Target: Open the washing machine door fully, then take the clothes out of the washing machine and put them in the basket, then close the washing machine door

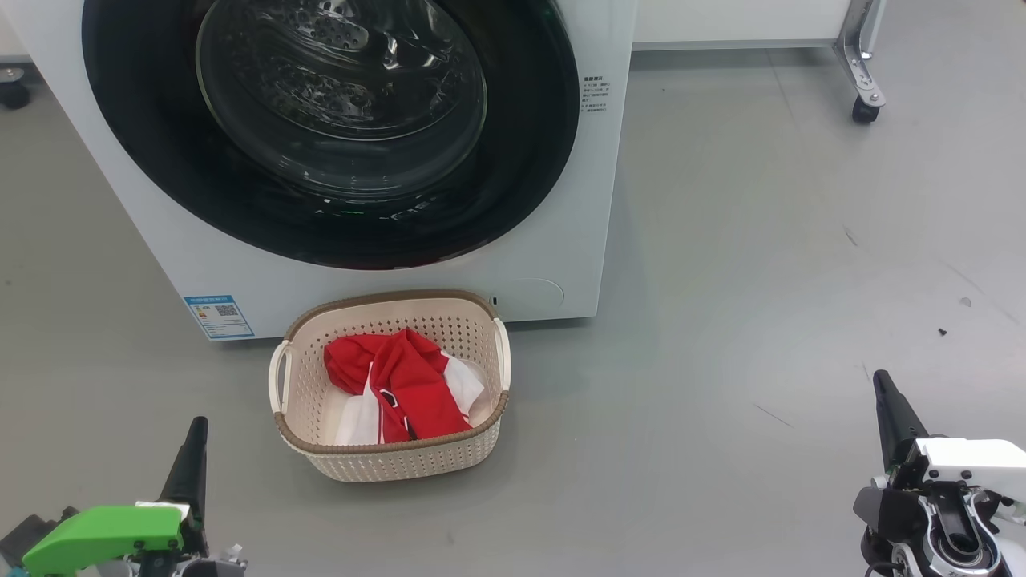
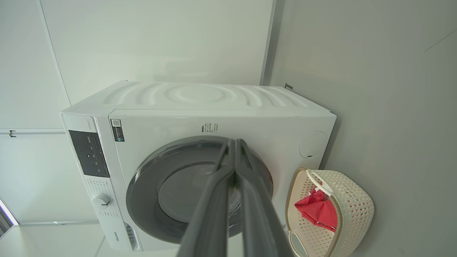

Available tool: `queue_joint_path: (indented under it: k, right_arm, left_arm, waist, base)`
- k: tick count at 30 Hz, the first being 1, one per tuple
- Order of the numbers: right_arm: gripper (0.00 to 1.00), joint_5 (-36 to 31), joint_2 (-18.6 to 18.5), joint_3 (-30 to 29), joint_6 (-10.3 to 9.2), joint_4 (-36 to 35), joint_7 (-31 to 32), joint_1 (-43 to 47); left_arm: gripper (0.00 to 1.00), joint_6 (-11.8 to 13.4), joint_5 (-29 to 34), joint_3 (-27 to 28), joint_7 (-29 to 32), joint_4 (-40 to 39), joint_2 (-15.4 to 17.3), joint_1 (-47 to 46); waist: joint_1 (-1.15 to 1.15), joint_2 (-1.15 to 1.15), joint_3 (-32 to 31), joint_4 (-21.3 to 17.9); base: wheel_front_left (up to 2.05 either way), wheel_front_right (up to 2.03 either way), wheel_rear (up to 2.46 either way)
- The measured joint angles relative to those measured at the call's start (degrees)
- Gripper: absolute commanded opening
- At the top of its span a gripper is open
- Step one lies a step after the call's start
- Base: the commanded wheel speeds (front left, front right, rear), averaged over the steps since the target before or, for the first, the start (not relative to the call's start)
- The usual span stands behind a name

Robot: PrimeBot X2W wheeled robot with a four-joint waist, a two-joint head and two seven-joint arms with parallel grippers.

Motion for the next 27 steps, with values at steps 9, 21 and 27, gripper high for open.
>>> queue_joint_path:
  k: [9,21,27]
  right_arm:
    - [0.00,0.0,0.0,-0.1,0.00,0.1,0.0,0.0]
    - [0.00,0.0,0.0,-0.2,0.15,0.3,0.2,0.0]
    - [0.00,0.0,0.0,-0.2,0.15,0.4,0.3,0.0]
  left_arm:
    - [0.00,-0.4,0.0,0.1,0.0,0.3,0.0,0.0]
    - [0.00,-0.4,0.0,0.2,0.0,0.6,0.0,-0.1]
    - [0.00,-0.4,0.0,0.2,0.0,0.7,0.0,-0.1]
  waist:
    - [0.00,0.00,0.0,0.0]
    - [0.00,0.00,0.0,0.0]
    - [0.00,0.00,0.0,0.0]
  base:
    - [0.00,0.00,0.00]
    - [0.00,0.00,0.00]
    - [0.00,0.00,0.00]
